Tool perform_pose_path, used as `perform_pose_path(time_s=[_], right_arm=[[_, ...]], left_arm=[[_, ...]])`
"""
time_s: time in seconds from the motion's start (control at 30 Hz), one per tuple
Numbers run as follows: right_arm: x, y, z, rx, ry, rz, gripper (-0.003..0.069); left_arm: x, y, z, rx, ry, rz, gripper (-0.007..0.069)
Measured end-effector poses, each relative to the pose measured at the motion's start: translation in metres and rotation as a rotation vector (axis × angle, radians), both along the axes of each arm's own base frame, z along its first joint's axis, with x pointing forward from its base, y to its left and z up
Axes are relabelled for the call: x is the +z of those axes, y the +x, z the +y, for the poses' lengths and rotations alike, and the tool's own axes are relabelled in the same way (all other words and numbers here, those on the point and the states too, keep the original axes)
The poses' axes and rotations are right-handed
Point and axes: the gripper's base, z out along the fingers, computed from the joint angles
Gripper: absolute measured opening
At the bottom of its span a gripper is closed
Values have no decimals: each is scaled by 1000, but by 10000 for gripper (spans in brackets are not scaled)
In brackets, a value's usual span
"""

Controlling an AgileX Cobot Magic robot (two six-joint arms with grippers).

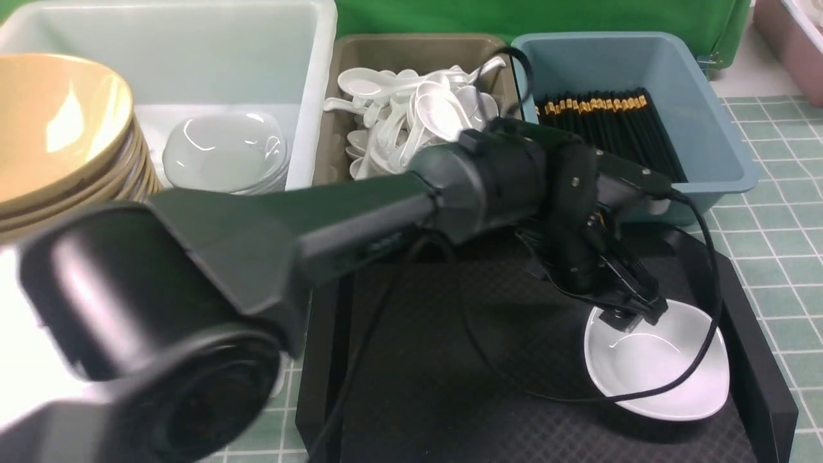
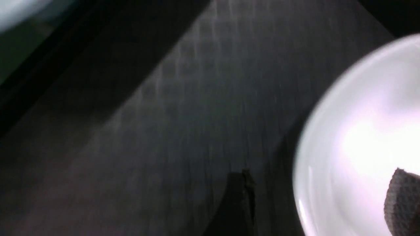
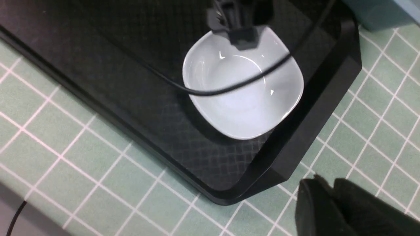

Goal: On blue table put chopsticks spoon bowls plates into blue grey white boxes.
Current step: 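Grasp the small white bowl on the black tray by its rim with the left gripper, then place the white bowl into the white bin with the other dishes with the left gripper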

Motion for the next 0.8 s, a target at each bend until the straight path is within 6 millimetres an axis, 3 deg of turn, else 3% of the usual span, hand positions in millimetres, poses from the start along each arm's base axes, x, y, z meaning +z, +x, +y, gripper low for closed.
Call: perform_pose_path(time_s=[0.1,0.23,0.27,0.33,0.37,0.4,0.47,0.53,0.57,0.63,0.73,0.77,0.8], right_arm=[[0,0,0,1,3,-4,107],[2,2,2,9,20,-31,107],[2,2,2,9,21,-32,107],[2,3,3,12,26,-37,107],[2,4,4,12,25,-37,107],[2,6,5,13,25,-36,107],[3,8,7,14,27,-36,107],[12,20,17,38,38,-51,107],[13,21,18,42,39,-53,107],[23,36,34,98,63,-57,107],[30,50,54,174,104,-39,107],[32,61,69,230,132,-15,107],[33,68,79,265,146,-2,107]], left_arm=[[-15,5,-7,-14,34,43,377],[-10,5,-10,-39,46,69,167],[-9,5,-10,-41,47,70,155],[11,6,-9,-74,55,66,53],[15,7,-8,-81,59,61,45],[38,10,0,-103,78,34,19],[55,14,9,-111,97,11,8],[103,27,41,-70,91,-59,6],[112,28,45,-63,82,-75,6],[162,39,87,19,37,-171,6],[202,47,135,119,2,-241,6],[232,48,174,203,-22,-292,6],[239,51,191,245,-25,-303,6]])
